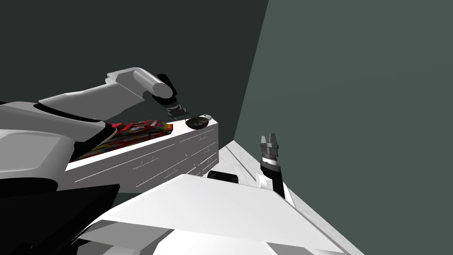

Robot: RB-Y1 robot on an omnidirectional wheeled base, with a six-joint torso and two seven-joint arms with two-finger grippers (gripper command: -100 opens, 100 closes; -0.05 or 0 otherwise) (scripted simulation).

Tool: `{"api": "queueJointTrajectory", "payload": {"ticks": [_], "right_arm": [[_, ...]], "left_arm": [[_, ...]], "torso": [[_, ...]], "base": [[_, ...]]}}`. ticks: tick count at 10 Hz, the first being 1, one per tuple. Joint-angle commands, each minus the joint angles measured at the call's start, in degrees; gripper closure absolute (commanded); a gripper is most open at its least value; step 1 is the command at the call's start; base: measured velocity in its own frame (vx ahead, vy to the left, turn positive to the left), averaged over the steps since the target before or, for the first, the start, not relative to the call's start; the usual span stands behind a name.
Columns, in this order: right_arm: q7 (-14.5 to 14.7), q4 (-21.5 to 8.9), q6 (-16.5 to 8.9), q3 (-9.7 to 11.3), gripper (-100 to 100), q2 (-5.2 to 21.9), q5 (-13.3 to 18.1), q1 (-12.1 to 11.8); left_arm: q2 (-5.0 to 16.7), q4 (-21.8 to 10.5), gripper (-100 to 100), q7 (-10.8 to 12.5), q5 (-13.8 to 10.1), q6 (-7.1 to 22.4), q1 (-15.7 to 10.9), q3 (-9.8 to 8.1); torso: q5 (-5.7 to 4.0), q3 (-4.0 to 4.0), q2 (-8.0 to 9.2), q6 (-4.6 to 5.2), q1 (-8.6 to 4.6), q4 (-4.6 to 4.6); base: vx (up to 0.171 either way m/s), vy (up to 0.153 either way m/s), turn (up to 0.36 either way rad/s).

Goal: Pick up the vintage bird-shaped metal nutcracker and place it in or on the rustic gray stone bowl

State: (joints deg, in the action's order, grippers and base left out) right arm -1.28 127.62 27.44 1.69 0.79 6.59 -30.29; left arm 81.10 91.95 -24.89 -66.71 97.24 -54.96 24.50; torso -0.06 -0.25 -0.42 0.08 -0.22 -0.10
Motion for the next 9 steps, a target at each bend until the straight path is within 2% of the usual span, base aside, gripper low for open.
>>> {"api": "queueJointTrajectory", "payload": {"ticks": [1, 4, 6, 7, 8, 9], "right_arm": [[0.0, 0.0, 0.0, 0.0, 0, 0.0, 0.0, 0.0], [0.0, 0.0, 0.0, 0.0, 0, 0.0, 0.0, 0.0], [0.0, 0.0, 0.0, 0.0, 0, 0.0, 0.0, 0.0], [0.0, 0.0, 0.0, 0.0, 0, 0.0, 0.0, 0.0], [0.0, 0.0, 0.0, 0.0, 0, 0.0, 0.0, 0.0], [0.0, 0.0, 0.0, 0.0, 0, 0.0, 0.0, 0.0]], "left_arm": [[0.2, -2.3, -100, -1.7, -0.4, 1.5, -0.8, 0.62], [1.8, -4.1, -100, -3.0, -2.3, 5.4, 0.4, 2.09], [1.5, -4.0, -100, -2.7, -2.3, 5.7, 0.3, 2.34], [1.5, -4.1, 0, -2.7, -2.3, 5.9, 0.3, 2.38], [1.7, -6.2, -100, -3.1, -1.7, 5.3, 0.7, 2.32], [1.8, -8.1, -100, -3.6, -1.0, 4.7, 1.0, 2.27]], "torso": [[0.0, 0.0, 0.0, 0.0, 0.0, 0.0], [0.0, -0.01, -0.01, 0.0, 0.01, 0.0], [0.01, -0.01, -0.01, -0.01, 0.04, 0.0], [0.01, 0.04, 0.08, -0.02, 0.07, 0.02], [0.02, 0.09, 0.15, -0.03, 0.1, 0.04], [0.02, 0.16, 0.3, 0.03, 0.12, 0.06]], "base": [[0.049, -0.028, -0.029], [0.051, -0.027, -0.083], [0.037, -0.013, -0.036], [0.0, 0.0, 0.0], [-0.046, 0.003, -0.217], [-0.113, 0.019, -0.367]]}}
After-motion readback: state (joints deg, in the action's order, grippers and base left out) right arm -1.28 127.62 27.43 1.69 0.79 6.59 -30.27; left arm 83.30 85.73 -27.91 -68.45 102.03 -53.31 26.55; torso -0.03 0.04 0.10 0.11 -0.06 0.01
